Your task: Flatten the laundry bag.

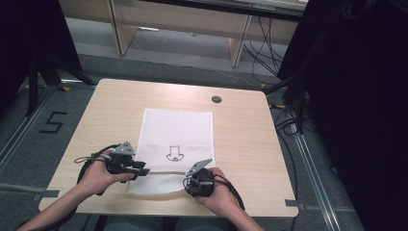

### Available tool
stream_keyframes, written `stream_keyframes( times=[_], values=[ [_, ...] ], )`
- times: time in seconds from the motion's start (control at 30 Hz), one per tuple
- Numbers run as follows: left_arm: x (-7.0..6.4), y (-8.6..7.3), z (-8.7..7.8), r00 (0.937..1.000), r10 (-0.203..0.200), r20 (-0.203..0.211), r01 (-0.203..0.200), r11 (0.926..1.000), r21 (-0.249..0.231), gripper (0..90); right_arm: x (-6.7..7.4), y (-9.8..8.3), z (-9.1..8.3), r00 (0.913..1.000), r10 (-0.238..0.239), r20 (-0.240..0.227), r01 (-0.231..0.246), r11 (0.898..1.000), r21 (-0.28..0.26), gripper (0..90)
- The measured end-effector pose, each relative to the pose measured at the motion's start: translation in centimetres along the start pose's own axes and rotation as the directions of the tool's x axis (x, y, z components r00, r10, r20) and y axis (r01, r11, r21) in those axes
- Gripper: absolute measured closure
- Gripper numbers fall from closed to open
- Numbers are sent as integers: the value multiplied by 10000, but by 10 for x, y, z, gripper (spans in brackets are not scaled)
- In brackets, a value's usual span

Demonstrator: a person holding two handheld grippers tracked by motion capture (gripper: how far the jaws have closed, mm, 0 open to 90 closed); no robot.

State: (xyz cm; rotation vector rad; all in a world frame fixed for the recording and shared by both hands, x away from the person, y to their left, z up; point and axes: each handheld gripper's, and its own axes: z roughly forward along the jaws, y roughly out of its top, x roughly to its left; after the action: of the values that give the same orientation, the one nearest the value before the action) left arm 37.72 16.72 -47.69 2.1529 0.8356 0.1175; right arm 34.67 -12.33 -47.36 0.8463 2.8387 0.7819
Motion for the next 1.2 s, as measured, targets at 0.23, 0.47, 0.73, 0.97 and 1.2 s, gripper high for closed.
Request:
stream_keyframes(
  times=[0.23,0.47,0.73,0.97,1.2],
  values=[
    [-3,-6,6,9996,235,-121,-232,9994,263,630,7,0,-4,9995,83,-303,-95,9991,-408,720],
    [-2,-10,8,9990,430,-77,-425,9977,526,622,4,0,-21,9983,480,-320,-516,9913,-1210,672],
    [-1,-15,12,9999,120,-103,-115,9989,454,625,-46,-16,-42,9754,2002,925,-1801,9651,-1900,768],
    [1,-18,15,9990,432,-148,-419,9960,792,627,-77,-35,-36,9421,3080,1326,-2996,9507,-794,900],
    [6,-21,15,9989,398,-236,-371,9935,1073,628,-65,-31,-21,9565,2725,1043,-2768,9605,293,900]
  ],
)
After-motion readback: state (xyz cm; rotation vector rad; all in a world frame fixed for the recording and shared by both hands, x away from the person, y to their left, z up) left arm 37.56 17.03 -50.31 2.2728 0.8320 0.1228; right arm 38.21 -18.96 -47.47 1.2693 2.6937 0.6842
